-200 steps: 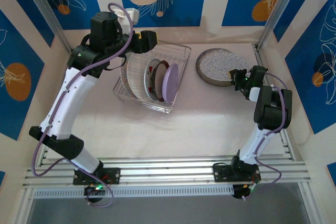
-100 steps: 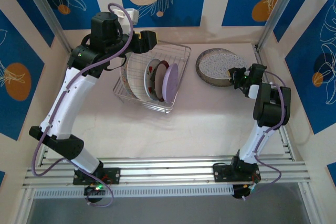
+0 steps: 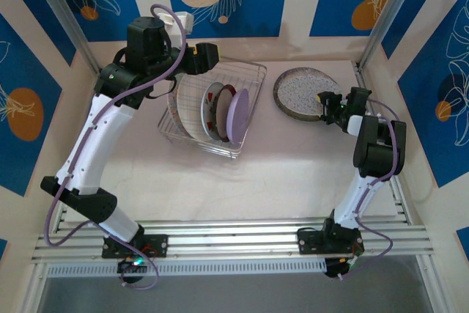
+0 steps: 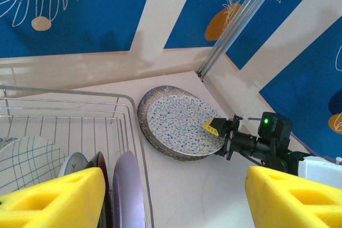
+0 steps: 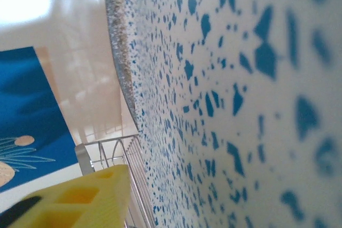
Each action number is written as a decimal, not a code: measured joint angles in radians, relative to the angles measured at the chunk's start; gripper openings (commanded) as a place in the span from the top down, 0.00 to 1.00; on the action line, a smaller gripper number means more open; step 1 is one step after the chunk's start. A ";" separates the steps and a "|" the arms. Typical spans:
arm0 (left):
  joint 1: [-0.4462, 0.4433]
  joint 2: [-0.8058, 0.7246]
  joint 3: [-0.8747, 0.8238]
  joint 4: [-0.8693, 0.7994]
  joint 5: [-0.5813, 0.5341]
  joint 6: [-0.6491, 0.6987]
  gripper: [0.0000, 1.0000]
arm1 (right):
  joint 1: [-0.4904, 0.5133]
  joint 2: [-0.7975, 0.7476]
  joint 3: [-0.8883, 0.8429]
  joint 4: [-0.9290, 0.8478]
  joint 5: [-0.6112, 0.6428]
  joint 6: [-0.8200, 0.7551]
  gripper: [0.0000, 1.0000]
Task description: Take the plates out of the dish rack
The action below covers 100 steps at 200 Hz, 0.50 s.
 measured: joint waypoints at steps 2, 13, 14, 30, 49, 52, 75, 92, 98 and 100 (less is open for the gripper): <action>0.000 0.000 0.000 0.000 0.000 0.000 0.30 | 0.000 0.000 0.001 -0.003 0.000 0.000 0.46; 0.000 0.000 -0.001 0.000 0.000 0.000 0.30 | 0.000 0.000 0.006 -0.025 0.000 0.003 0.43; 0.000 0.000 -0.001 0.000 0.000 0.000 0.30 | 0.000 0.000 0.007 -0.027 0.000 0.005 0.43; 0.000 0.000 -0.002 0.000 0.000 0.000 0.30 | 0.000 0.000 0.029 -0.078 0.000 0.008 0.40; 0.000 0.000 -0.002 0.000 -0.001 0.000 0.31 | 0.000 0.000 0.065 -0.130 0.001 0.013 0.37; 0.000 0.000 -0.002 0.000 0.000 0.000 0.30 | 0.000 0.000 0.071 -0.138 0.002 0.012 0.36; 0.000 0.000 -0.002 0.000 0.000 0.000 0.31 | 0.000 0.000 0.100 -0.190 0.009 0.012 0.33; 0.000 0.000 -0.002 0.000 -0.001 0.000 0.31 | 0.001 0.000 0.130 -0.261 0.019 0.012 0.32; 0.000 0.000 -0.002 0.000 0.000 0.000 0.31 | 0.001 0.000 0.147 -0.296 0.021 0.011 0.32; 0.000 0.000 -0.002 0.000 0.000 0.000 0.31 | 0.002 0.000 0.153 -0.306 0.023 0.011 0.32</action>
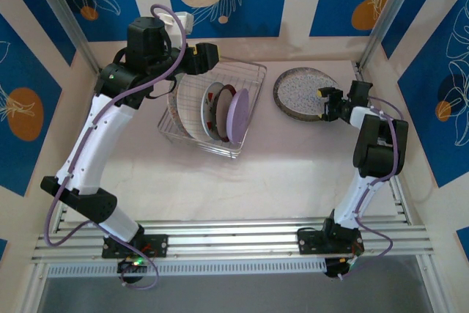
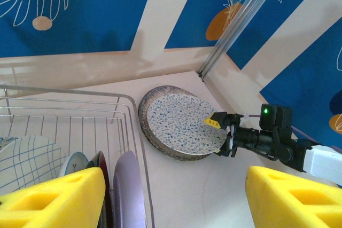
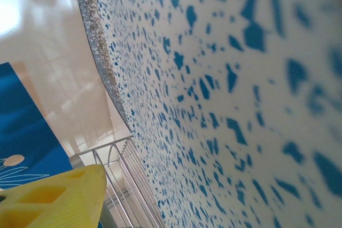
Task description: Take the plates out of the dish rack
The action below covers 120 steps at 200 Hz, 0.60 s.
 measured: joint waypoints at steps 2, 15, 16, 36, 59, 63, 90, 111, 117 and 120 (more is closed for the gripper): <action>0.000 0.000 0.000 0.000 0.000 0.000 0.30 | 0.000 0.000 0.005 -0.010 0.001 0.000 0.32; 0.000 0.000 0.000 0.000 0.000 0.000 0.30 | 0.000 0.000 0.041 -0.078 0.009 0.000 0.31; 0.000 0.000 0.000 0.000 0.000 0.000 0.30 | 0.000 0.000 0.046 -0.086 0.011 0.000 0.31; 0.000 0.000 0.000 0.000 0.000 -0.004 0.30 | 0.000 0.000 0.090 -0.159 0.019 -0.004 0.30; 0.000 0.000 0.000 0.000 0.000 -0.006 0.30 | 0.000 0.006 0.137 -0.249 0.028 -0.013 0.30; 0.000 0.000 0.000 0.000 0.000 -0.006 0.30 | 0.000 0.009 0.143 -0.260 0.030 -0.016 0.30; 0.000 0.000 0.000 0.000 0.000 -0.007 0.30 | 0.005 0.031 0.175 -0.336 0.041 -0.023 0.30; 0.000 0.000 0.000 0.000 0.000 -0.006 0.30 | 0.006 0.054 0.200 -0.392 0.045 -0.027 0.29; 0.000 0.000 0.000 0.000 0.000 -0.007 0.30 | 0.006 0.062 0.206 -0.407 0.046 -0.028 0.30; 0.000 0.000 0.000 0.000 0.000 -0.007 0.30 | 0.006 0.065 0.209 -0.414 0.047 -0.030 0.30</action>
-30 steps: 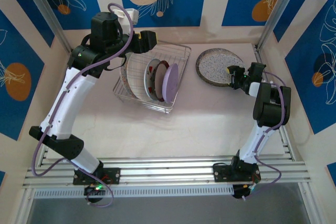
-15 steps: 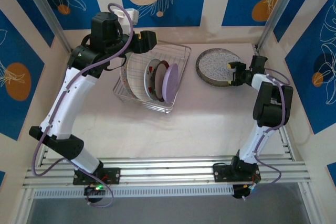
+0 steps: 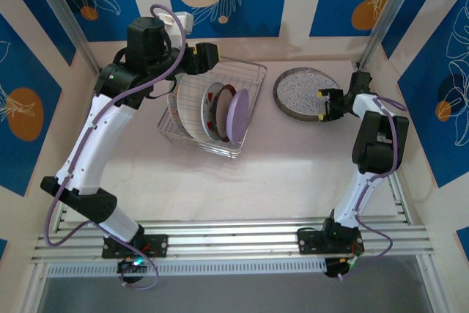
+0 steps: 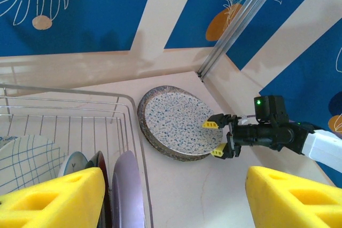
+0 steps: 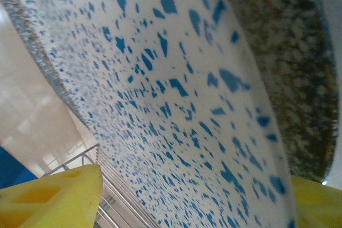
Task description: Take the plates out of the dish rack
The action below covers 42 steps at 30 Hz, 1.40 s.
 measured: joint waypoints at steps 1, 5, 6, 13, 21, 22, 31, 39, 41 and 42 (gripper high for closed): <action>0.000 0.000 0.000 0.000 0.000 0.000 0.30 | 0.000 0.006 0.006 -0.010 0.001 0.000 0.30; 0.000 0.000 0.000 0.000 0.000 0.000 0.30 | 0.000 0.010 0.021 -0.033 0.002 -0.001 0.29; 0.000 0.000 0.000 0.000 0.000 0.000 0.30 | 0.000 0.012 0.025 -0.040 0.002 0.000 0.29; 0.000 0.000 0.000 0.000 0.000 0.000 0.30 | 0.010 0.027 0.075 -0.121 0.032 0.000 0.27; 0.000 0.000 0.000 0.000 0.000 0.000 0.30 | 0.018 0.034 0.122 -0.216 0.080 0.004 0.26; 0.000 0.000 0.000 0.000 0.000 0.000 0.30 | 0.018 0.034 0.124 -0.221 0.082 0.005 0.26; 0.000 0.000 0.000 0.000 0.000 0.000 0.30 | 0.018 0.034 0.143 -0.264 0.097 0.021 0.26; 0.000 0.004 0.024 -0.045 -0.003 0.001 0.30 | 0.027 0.008 0.172 -0.324 0.161 0.030 0.26; 0.001 0.008 0.043 -0.074 -0.012 0.003 0.31 | 0.035 -0.031 0.201 -0.348 0.195 0.017 0.26; 0.005 0.009 0.050 -0.085 -0.016 0.004 0.31 | 0.042 -0.052 0.213 -0.352 0.211 0.006 0.26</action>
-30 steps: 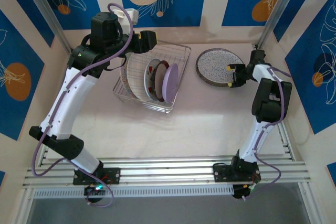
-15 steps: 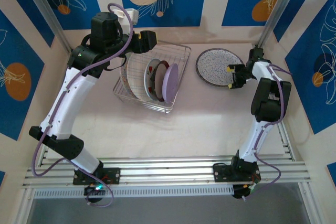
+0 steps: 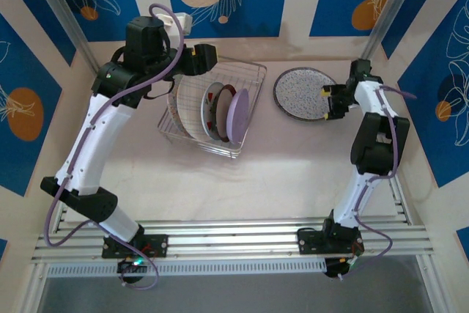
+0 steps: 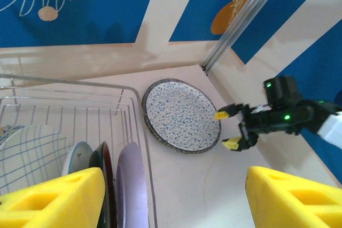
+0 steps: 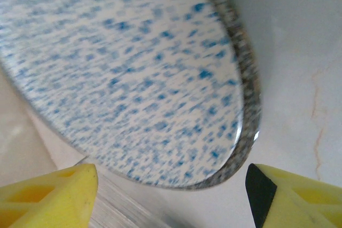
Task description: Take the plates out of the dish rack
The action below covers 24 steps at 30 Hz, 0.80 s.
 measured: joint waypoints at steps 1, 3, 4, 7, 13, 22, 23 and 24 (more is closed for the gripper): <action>0.011 0.002 0.011 -0.022 -0.004 0.000 0.31 | 0.010 -0.037 0.011 0.002 0.016 -0.014 0.25; 0.030 0.006 0.030 -0.061 -0.006 0.004 0.31 | 0.029 -0.106 0.020 0.011 0.039 -0.037 0.25; 0.054 0.009 0.043 -0.088 -0.003 0.005 0.31 | 0.041 -0.150 0.020 0.022 0.048 -0.053 0.25; 0.151 0.016 0.064 -0.155 0.005 0.008 0.31 | 0.091 -0.310 0.016 0.085 0.081 -0.117 0.24; 0.328 0.055 0.071 -0.281 0.032 0.033 0.32 | 0.288 -0.613 -0.085 0.325 0.128 -0.279 0.23; 0.473 0.188 0.069 -0.362 0.177 0.119 0.35 | 0.438 -0.774 -0.315 0.586 -0.122 -0.375 0.22; 0.477 0.205 0.069 -0.367 0.186 0.132 0.35 | 0.451 -0.785 -0.327 0.576 -0.143 -0.392 0.22; 0.479 0.219 0.069 -0.370 0.193 0.142 0.36 | 0.459 -0.797 -0.334 0.562 -0.161 -0.407 0.22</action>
